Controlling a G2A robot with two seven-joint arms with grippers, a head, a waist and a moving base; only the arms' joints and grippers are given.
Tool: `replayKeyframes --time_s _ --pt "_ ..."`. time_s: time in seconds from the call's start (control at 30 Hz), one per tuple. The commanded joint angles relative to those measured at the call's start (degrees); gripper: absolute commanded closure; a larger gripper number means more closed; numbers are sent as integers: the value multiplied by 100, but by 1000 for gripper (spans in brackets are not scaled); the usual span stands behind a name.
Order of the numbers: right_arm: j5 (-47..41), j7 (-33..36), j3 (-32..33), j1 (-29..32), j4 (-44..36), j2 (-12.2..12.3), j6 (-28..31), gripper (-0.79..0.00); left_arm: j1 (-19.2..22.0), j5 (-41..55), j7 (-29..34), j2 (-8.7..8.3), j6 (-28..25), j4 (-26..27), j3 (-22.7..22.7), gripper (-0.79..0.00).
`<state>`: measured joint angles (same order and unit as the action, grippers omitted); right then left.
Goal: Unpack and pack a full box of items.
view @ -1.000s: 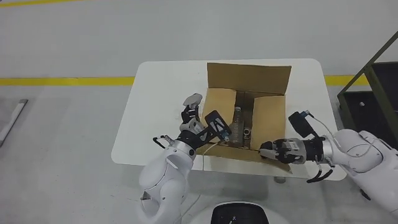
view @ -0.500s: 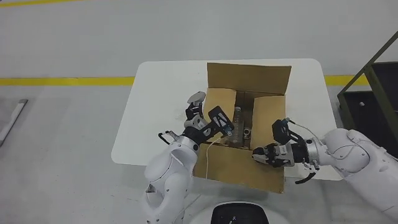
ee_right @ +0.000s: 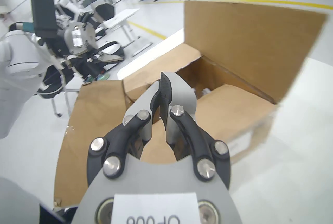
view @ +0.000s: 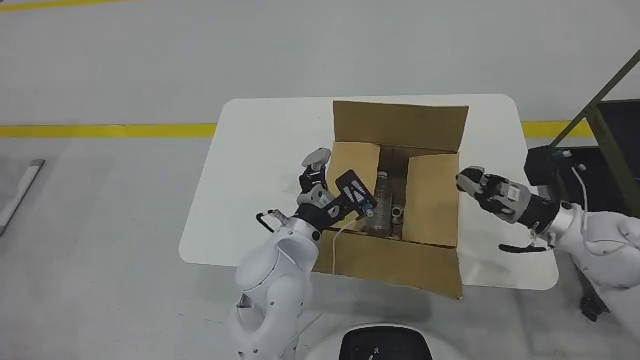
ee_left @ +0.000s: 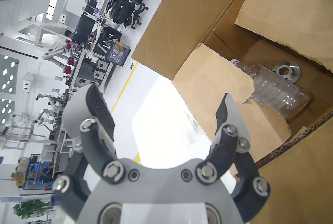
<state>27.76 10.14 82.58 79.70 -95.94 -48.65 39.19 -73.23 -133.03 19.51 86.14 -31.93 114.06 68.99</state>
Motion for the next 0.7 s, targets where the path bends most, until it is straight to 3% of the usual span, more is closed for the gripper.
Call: replayKeyframes --time_s 0.0,0.13,0.37,0.67 --pt "71 -120 129 187 -75 1 -109 0 16 -21 -100 -1 18 -61 -143 -785" --pt "531 -55 297 415 -224 8 -432 0 250 -68 58 31 -169 -450 -549 -785" --pt "1254 -269 248 671 -569 -43 -953 0 864 298 799 192 108 -1456 -1033 -785" --pt "1405 -327 186 708 -700 -100 -1021 0 1329 21 1455 314 618 -2392 -1358 -785"
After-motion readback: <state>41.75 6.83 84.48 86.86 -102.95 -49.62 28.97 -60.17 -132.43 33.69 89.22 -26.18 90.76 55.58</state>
